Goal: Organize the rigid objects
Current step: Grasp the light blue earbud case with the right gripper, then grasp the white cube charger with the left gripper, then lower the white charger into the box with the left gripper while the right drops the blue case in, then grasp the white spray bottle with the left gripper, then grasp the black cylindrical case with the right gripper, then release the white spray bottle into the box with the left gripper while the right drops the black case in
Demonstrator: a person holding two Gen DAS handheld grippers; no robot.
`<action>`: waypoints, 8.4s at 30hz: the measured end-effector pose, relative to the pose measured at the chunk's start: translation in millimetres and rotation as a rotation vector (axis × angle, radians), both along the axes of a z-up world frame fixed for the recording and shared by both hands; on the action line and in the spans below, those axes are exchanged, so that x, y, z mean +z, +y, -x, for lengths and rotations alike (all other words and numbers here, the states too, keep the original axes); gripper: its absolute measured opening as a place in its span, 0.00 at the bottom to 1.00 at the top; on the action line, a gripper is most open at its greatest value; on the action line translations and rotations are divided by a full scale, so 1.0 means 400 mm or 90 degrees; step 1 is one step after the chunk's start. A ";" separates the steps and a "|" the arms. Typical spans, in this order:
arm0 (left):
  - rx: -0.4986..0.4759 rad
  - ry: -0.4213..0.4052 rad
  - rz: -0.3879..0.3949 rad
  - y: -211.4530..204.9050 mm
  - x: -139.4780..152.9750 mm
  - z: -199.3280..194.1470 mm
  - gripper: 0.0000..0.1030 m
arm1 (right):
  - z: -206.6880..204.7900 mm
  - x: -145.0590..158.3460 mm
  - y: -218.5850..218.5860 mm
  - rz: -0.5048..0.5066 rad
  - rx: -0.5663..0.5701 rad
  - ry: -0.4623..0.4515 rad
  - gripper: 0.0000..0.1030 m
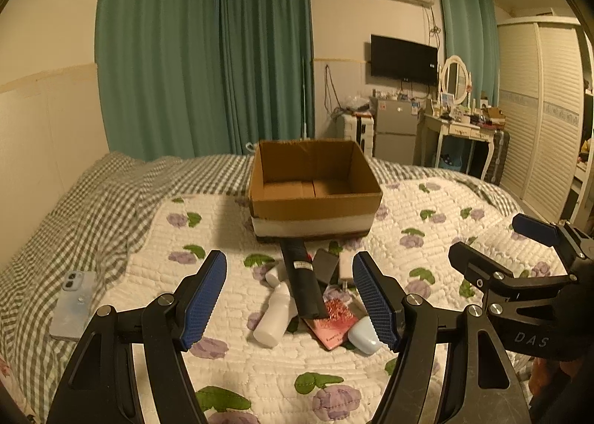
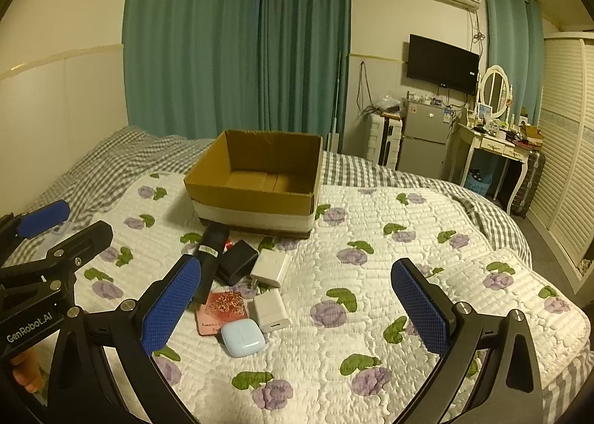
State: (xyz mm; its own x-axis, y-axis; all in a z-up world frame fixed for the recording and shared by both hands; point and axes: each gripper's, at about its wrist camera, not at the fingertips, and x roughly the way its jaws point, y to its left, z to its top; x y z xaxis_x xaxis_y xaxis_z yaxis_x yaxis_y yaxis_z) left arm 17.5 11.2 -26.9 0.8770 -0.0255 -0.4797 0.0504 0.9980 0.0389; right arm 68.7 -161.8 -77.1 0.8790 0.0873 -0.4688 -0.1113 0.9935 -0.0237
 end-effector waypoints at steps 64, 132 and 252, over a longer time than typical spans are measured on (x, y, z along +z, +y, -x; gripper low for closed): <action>-0.053 0.366 0.024 -0.297 -0.394 -0.370 0.53 | -0.297 -0.252 -0.236 -0.043 0.076 0.231 0.50; -0.032 0.092 0.009 0.023 -0.063 -0.732 0.58 | -0.773 -0.012 0.048 0.045 0.159 0.113 0.72; 0.014 0.088 0.049 0.028 0.046 -0.669 0.44 | -0.616 0.186 0.050 0.046 0.222 0.041 0.35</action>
State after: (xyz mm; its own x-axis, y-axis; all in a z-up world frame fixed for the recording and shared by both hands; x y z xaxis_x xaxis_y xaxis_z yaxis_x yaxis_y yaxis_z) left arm 284.9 22.3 -8.6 0.8032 -0.0486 -0.5938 0.0279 0.9986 -0.0440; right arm 315.1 -142.0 -2.8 0.7706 0.3417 -0.5380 -0.4474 0.8912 -0.0746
